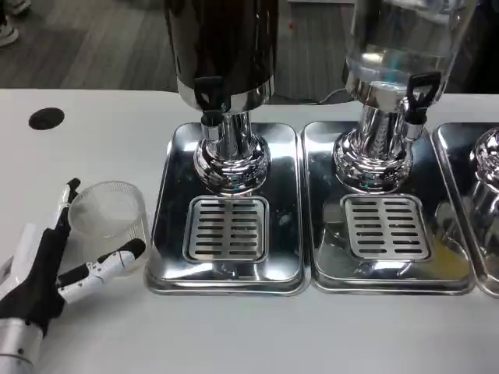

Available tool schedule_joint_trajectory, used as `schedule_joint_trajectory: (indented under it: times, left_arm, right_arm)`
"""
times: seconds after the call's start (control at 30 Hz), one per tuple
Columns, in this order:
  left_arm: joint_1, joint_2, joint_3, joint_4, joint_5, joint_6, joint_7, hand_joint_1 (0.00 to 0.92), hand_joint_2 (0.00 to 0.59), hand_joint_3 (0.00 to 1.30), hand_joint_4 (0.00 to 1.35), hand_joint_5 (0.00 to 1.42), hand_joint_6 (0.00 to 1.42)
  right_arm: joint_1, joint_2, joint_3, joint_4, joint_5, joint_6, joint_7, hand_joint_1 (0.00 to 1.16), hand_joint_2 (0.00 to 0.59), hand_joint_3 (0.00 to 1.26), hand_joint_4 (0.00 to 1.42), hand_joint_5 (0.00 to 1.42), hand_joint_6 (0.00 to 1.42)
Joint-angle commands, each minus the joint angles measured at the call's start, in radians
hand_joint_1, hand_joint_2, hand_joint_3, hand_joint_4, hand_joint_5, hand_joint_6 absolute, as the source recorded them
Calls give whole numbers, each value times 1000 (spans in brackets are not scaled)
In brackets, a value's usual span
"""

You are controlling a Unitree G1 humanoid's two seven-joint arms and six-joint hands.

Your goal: Grasp the cup under the faucet to collect the drink, then remove the cup.

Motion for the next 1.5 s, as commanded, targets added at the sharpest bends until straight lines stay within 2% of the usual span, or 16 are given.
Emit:
schedule_joint_trajectory:
  times: [0.03, 0.23, 0.37, 1.0, 1.17, 1.5]
  left_arm:
    - [-14, 0, -3, 17, -7, -19, 11, 384, 71, 0, 47, 123, 201]
    - [-16, -1, 1, 21, -14, -27, 16, 366, 84, 0, 106, 138, 219]
    - [-11, -2, 3, 19, -17, -32, 19, 352, 87, 49, 172, 157, 223]
    - [2, -4, 14, 31, -29, -57, 51, 307, 139, 413, 510, 305, 278]
    - [4, -7, 19, 37, -40, -65, 60, 328, 144, 472, 552, 356, 289]
    - [9, -9, 42, 34, -70, -82, 57, 327, 146, 486, 554, 374, 308]
  right_arm:
    - [0, 1, -12, -3, 8, -14, 3, 603, 586, 444, 341, 286, 180]
    - [-1, 2, -11, -2, 9, -13, 4, 605, 584, 444, 341, 286, 180]
    - [2, 3, -12, -3, 10, -14, 3, 608, 582, 444, 341, 286, 180]
    - [10, 7, -14, -1, 9, -21, 0, 618, 580, 444, 342, 287, 180]
    - [11, 7, -16, -3, 8, -21, 1, 619, 580, 444, 342, 287, 180]
    - [13, 8, -15, 1, 7, -22, 0, 621, 580, 444, 342, 287, 180]
